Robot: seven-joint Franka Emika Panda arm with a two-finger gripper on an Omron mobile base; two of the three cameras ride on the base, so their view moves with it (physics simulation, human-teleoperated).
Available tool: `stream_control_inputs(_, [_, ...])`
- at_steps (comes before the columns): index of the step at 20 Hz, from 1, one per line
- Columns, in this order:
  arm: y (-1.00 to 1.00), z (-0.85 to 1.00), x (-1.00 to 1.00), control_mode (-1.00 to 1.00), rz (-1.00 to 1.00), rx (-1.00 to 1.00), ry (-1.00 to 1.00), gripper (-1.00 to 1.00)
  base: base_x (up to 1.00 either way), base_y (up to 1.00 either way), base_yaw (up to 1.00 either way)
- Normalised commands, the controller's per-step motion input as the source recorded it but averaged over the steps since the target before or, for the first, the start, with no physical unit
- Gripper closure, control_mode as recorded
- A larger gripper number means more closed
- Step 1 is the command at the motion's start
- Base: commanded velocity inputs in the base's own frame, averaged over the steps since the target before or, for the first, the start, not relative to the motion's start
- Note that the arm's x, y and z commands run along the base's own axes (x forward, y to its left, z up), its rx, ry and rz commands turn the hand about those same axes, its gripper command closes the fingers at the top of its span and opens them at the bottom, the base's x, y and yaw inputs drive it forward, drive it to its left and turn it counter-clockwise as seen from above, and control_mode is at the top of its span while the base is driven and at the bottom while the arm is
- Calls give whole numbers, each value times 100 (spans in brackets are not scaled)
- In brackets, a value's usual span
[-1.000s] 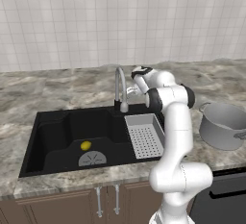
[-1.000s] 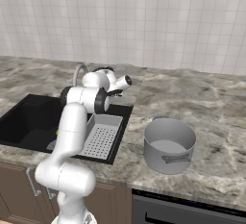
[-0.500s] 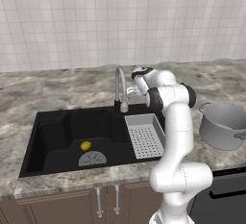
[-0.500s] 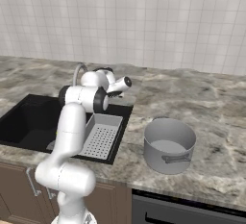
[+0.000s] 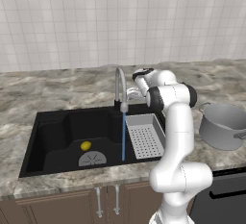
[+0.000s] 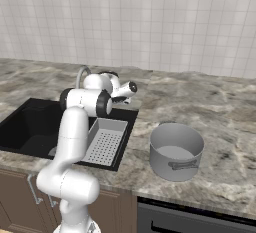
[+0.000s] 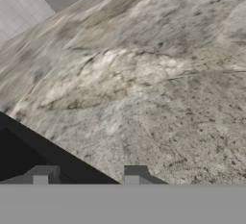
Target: Dump the lemon from the pot into the sink. Then turn on the water and wash the lemon. Then turn off the water and put the lemon back in the pot.
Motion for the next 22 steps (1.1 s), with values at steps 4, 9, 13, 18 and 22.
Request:
stream_control_inputs(4, [-54,-40,0,-100,-1,0,0,100,0,0,0])
stream_control_inputs(9, [-25,-17,0,-100,0,1,0,100,0,0,0])
stream_control_inputs(13, [-5,0,0,-100,0,4,0,100,0,0,0])
stream_control_inputs(18, [-3,0,0,-100,0,3,0,-100,0,0,0])
stream_control_inputs(22, [-21,19,-10,-100,0,4,0,-100,0,0,0])
